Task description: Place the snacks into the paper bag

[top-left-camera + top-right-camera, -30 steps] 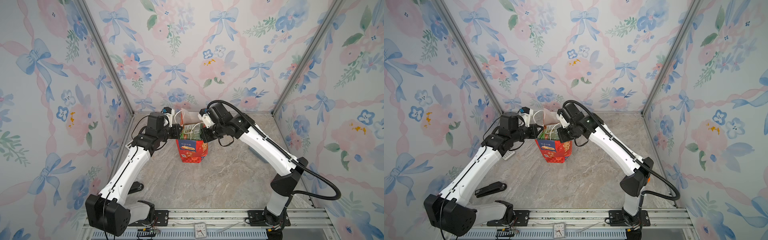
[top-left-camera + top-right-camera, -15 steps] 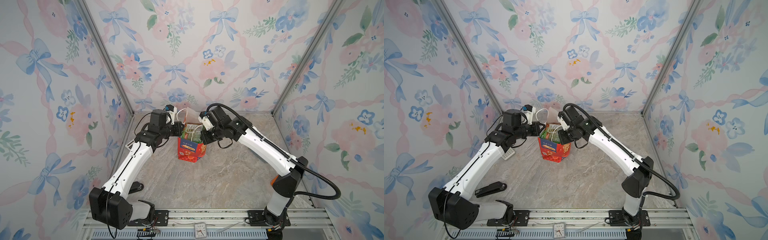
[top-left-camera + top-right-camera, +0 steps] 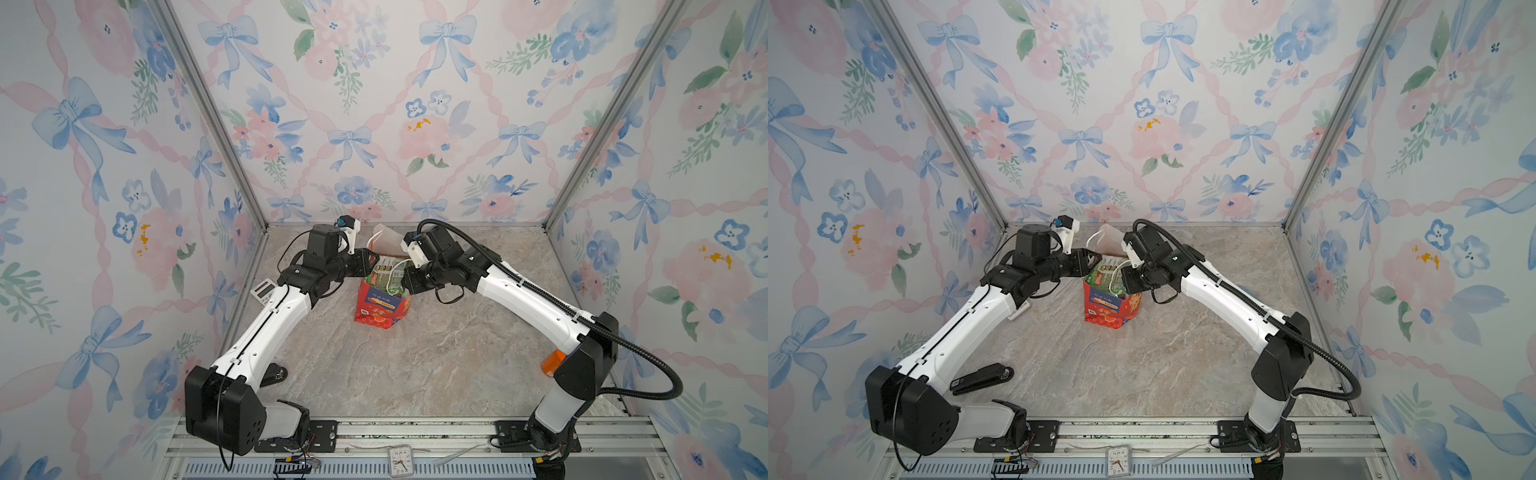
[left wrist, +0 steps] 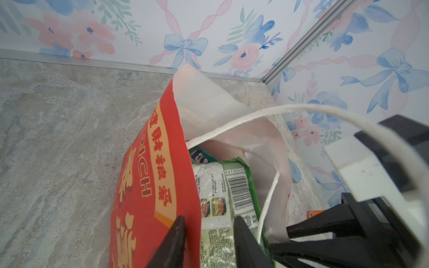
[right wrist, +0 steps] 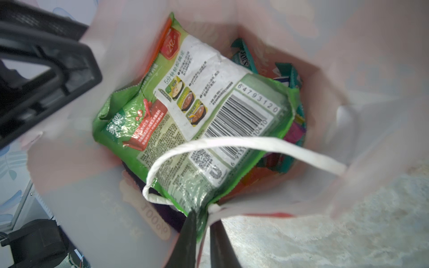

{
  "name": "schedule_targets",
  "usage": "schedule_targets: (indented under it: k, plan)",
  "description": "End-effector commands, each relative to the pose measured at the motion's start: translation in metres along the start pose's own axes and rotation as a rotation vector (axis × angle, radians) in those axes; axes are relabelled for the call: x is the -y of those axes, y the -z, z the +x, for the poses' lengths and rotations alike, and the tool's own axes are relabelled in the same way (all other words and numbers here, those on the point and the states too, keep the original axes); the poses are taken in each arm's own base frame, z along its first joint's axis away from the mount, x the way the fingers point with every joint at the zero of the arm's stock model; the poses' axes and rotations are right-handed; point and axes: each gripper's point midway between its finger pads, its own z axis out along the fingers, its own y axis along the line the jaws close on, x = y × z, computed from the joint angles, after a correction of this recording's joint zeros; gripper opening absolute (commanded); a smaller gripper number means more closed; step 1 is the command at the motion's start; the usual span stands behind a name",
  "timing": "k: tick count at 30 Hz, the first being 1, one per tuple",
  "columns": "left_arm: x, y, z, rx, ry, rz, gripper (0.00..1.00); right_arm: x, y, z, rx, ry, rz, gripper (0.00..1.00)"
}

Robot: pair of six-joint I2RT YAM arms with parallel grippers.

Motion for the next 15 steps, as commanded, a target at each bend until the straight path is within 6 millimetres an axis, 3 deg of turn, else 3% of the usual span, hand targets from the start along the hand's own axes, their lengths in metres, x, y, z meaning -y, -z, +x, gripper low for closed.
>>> schedule_targets:
  k: [1,5,9,15]
  plan:
    - [0.014,0.012,-0.010,0.048,-0.031,0.043,0.61,-0.011,0.022,-0.023,0.104,0.014,-0.046,0.17]
    - [0.022,0.023,-0.017,0.077,-0.044,0.060,0.97,-0.010,0.023,-0.021,0.096,0.012,-0.039,0.27]
    - [0.030,0.036,-0.021,0.107,-0.070,0.078,0.98,-0.007,0.024,-0.020,0.093,0.008,-0.030,0.34]
    - [0.039,0.061,-0.030,0.179,-0.103,0.082,0.98,-0.002,0.026,-0.021,0.098,0.000,-0.015,0.52]
